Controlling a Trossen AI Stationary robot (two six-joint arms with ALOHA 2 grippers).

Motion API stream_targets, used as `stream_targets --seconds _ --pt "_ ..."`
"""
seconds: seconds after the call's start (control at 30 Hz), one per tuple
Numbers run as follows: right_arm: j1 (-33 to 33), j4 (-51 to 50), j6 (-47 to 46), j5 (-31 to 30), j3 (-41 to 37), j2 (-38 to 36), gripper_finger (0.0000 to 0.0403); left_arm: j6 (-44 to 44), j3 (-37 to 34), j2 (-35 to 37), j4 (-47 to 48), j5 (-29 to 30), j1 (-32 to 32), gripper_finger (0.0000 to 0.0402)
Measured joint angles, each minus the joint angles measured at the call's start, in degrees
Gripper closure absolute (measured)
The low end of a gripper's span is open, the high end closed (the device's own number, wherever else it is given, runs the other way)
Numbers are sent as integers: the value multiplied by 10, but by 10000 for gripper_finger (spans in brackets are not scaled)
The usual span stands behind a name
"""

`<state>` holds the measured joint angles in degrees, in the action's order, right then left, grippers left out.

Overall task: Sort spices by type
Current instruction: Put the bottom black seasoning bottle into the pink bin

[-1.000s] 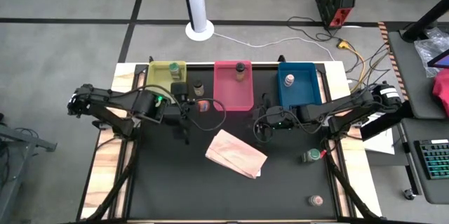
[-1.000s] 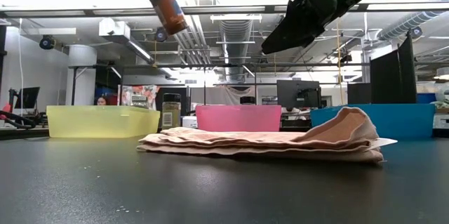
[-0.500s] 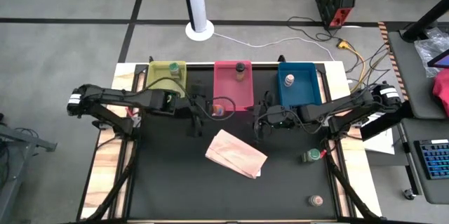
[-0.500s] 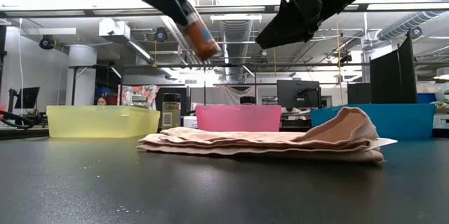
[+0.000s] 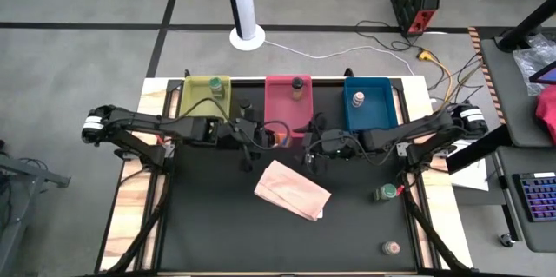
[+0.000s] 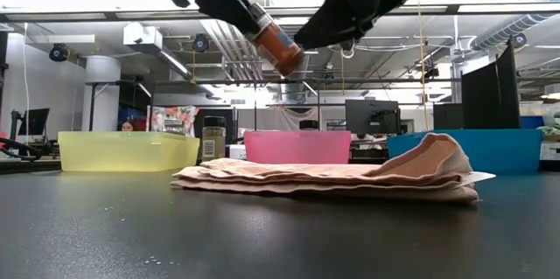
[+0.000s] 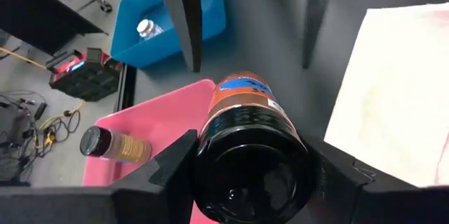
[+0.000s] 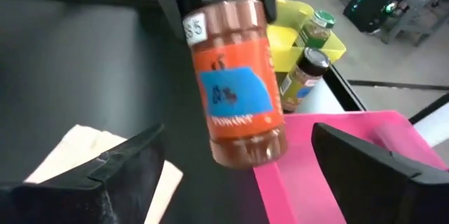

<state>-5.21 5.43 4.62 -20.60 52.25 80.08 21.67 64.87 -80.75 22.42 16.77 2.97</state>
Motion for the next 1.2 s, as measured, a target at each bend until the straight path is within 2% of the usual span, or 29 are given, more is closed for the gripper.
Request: stream_targets --seconds 0.17,0.3,0.4,0.57,0.6,0.93,1.03,1.2 --pt "0 -7 14 -18 28 28 50 -15 15 0 -5 -33 4 217" --pt "0 -17 16 -19 44 43 72 -16 27 0 -8 -37 6 216" --pt "0 -21 15 -19 48 51 111 -13 28 0 -8 -43 8 200" --pt "0 -24 2 -18 49 53 218 -12 28 0 -8 -44 8 180" --pt "0 -24 2 -18 49 52 227 -12 28 0 -7 -43 8 177" --pt "0 -84 -19 -21 48 38 227 1 27 5 -3 -42 8 169" --pt "-3 -111 -29 -49 44 26 227 10 23 17 -1 -42 8 169" --pt "-16 -66 -33 -73 2 4 227 2 -27 61 -51 -58 9 168"
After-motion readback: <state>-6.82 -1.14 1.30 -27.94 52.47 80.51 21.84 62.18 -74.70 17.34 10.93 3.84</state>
